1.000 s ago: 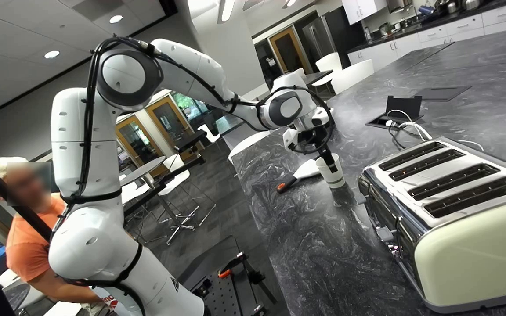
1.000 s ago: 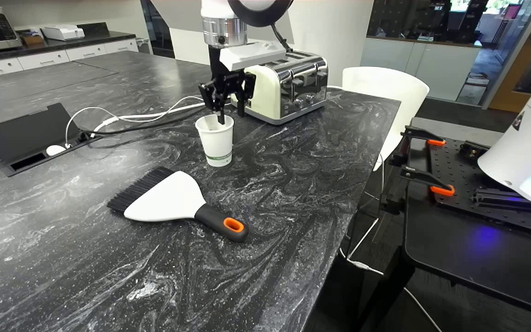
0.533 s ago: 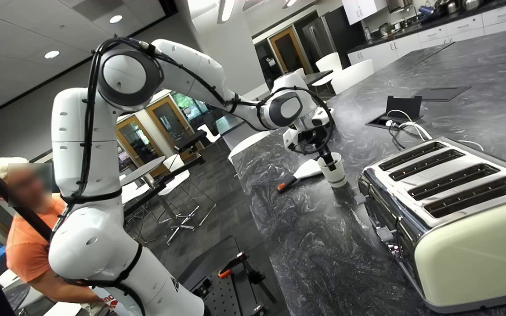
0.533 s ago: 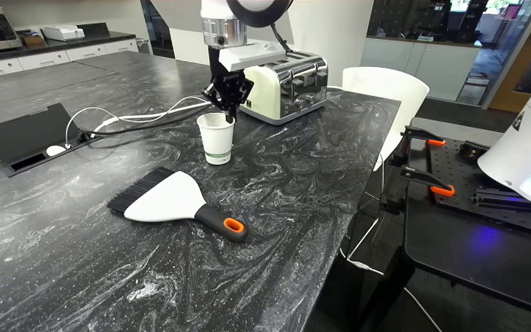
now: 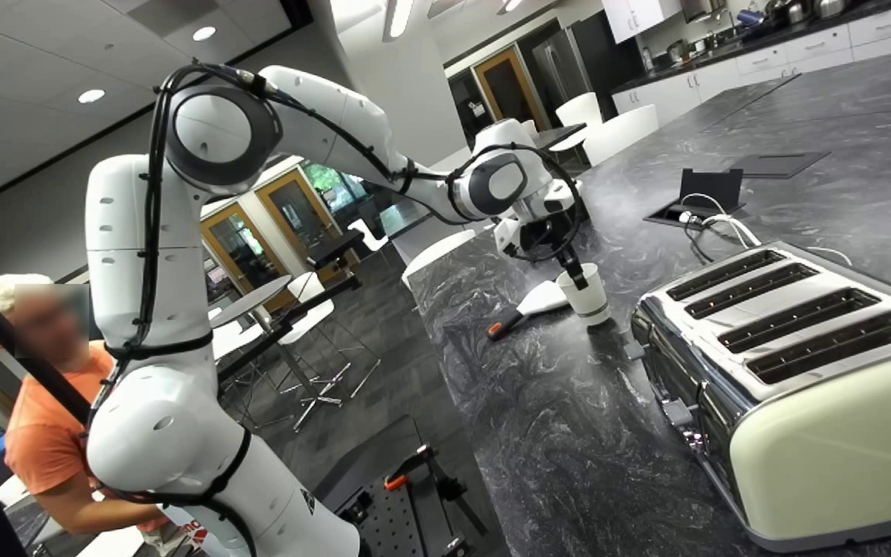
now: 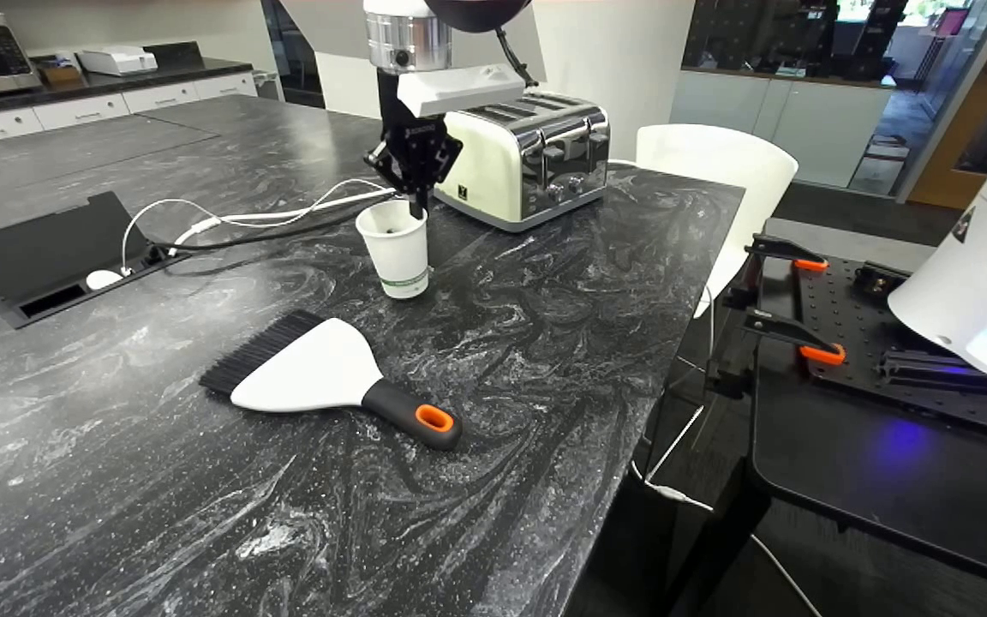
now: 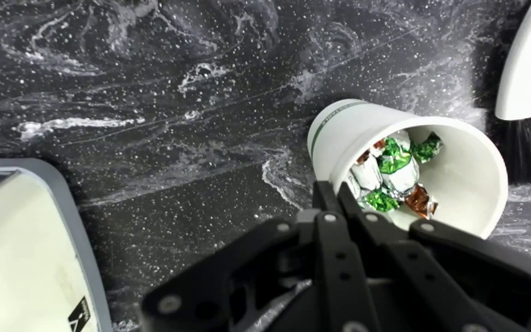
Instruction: Empty the candy in the cup onto the table
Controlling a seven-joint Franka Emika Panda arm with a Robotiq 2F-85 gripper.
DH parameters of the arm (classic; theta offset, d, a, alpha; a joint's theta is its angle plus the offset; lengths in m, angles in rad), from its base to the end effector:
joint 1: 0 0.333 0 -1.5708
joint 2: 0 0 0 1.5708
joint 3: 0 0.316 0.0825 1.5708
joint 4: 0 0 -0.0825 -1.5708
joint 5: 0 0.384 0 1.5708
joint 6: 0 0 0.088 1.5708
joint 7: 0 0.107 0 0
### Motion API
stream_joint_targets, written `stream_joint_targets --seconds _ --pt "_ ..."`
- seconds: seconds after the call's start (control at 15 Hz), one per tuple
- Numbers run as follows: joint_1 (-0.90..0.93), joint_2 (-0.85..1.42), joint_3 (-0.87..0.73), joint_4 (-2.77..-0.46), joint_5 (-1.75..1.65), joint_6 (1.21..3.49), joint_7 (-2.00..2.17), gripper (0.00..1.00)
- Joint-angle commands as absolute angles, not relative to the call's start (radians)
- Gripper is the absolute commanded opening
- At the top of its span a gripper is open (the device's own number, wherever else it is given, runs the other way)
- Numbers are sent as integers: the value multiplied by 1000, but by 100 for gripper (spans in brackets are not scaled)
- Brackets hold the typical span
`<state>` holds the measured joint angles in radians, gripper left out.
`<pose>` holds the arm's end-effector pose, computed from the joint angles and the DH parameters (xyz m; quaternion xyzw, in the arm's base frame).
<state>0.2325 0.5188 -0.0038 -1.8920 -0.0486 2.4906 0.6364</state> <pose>0.6255 0.1460 0.2360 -0.9821 0.1836 -0.0431 0.0018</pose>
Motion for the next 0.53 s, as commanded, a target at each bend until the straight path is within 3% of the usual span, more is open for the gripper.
stream_joint_targets --seconds 0.0,0.47 --pt "270 396 -38 -1947 -91 2444 661 1" --pt "317 263 -98 -1962 -410 2139 879 1"
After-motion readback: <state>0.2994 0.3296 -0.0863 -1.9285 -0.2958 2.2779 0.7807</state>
